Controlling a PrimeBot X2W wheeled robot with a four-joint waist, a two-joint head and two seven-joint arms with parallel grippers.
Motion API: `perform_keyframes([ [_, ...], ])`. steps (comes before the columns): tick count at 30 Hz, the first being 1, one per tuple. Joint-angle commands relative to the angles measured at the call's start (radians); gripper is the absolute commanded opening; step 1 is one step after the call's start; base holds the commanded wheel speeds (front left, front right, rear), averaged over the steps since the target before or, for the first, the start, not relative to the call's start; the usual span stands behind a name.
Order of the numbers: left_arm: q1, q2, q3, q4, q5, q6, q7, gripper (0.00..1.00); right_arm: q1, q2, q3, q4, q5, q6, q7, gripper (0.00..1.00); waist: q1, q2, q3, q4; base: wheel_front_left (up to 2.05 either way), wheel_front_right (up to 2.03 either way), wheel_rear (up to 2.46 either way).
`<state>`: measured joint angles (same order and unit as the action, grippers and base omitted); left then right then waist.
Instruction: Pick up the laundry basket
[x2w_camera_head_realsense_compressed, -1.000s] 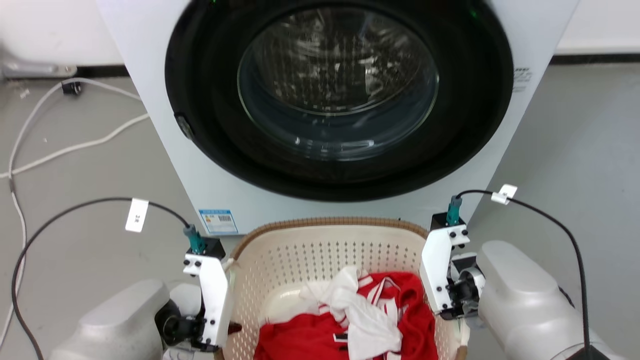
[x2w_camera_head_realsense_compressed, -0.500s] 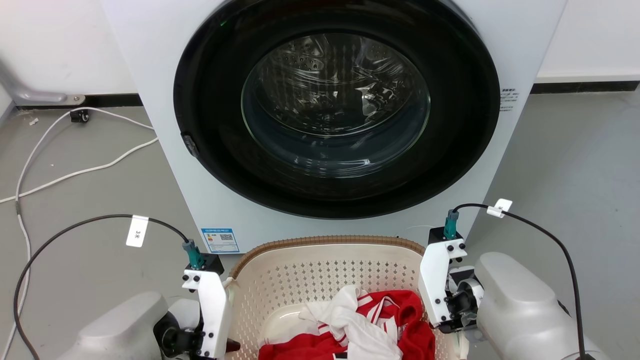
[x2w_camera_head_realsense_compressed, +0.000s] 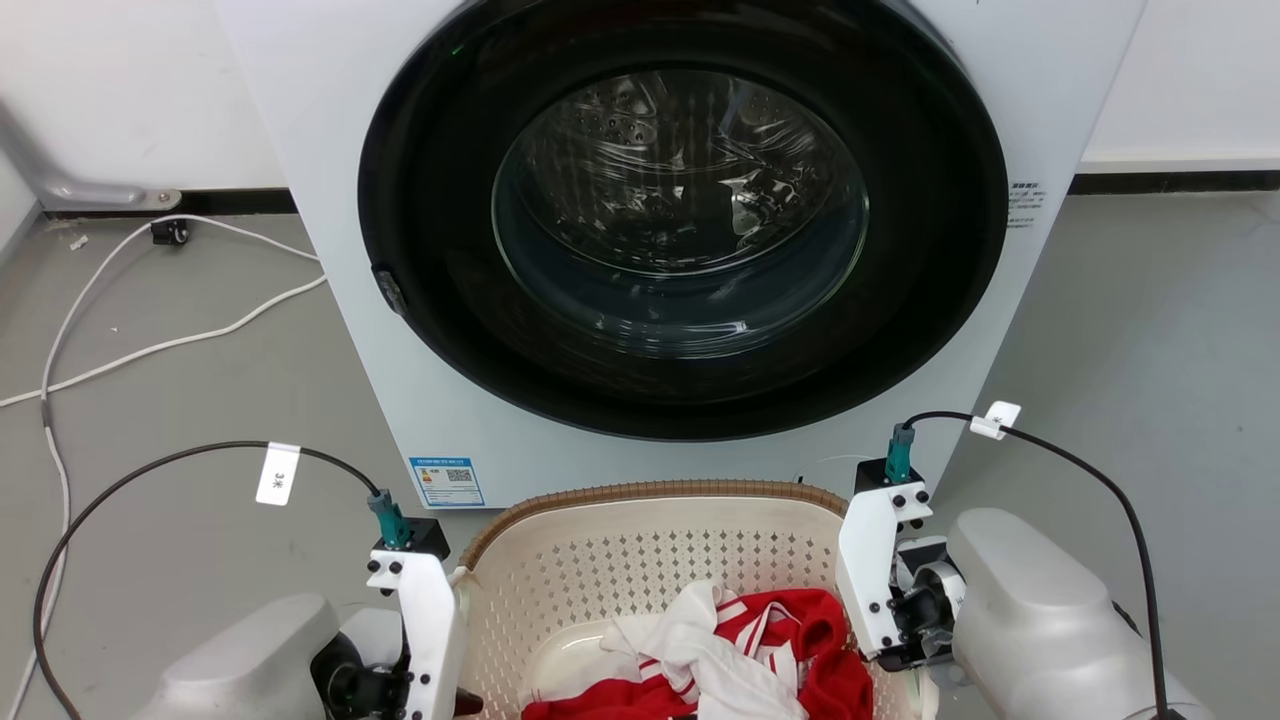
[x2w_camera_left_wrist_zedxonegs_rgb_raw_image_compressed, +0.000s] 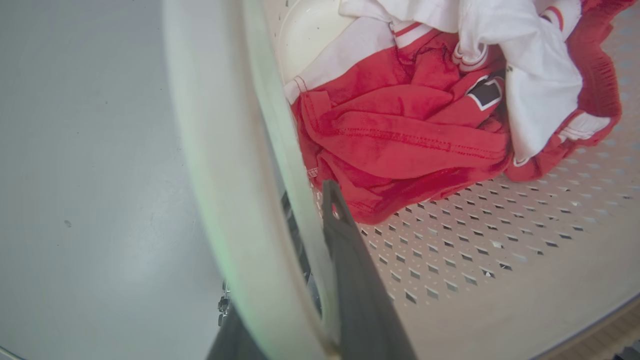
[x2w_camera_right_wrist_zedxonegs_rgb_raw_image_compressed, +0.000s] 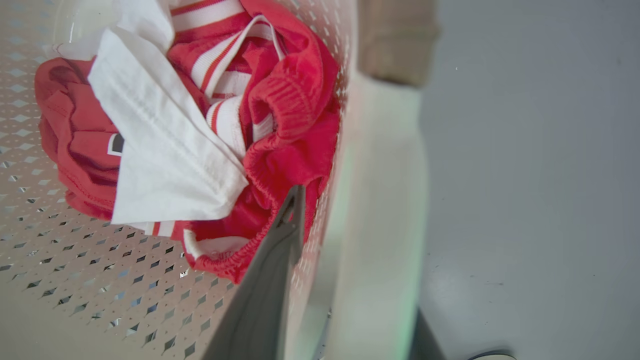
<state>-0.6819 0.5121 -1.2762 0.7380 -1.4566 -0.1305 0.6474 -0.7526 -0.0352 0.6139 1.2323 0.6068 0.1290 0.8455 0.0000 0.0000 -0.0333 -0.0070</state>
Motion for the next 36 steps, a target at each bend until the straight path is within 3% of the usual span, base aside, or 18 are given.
perform_keyframes([
  [1,0.016,0.020,-0.002,0.014,0.010,0.001,0.005,0.00,0.004,-0.027,0.010,0.006,-0.003,0.003,-0.001,0.00,0.0000,0.0000,-0.002,0.001,0.00,0.00,0.00],
  [36,0.001,0.012,-0.005,0.041,0.013,0.001,0.002,0.00,-0.038,-0.027,0.051,0.027,0.035,0.003,-0.016,0.00,0.0000,0.0000,0.003,0.002,0.00,0.00,0.00],
])
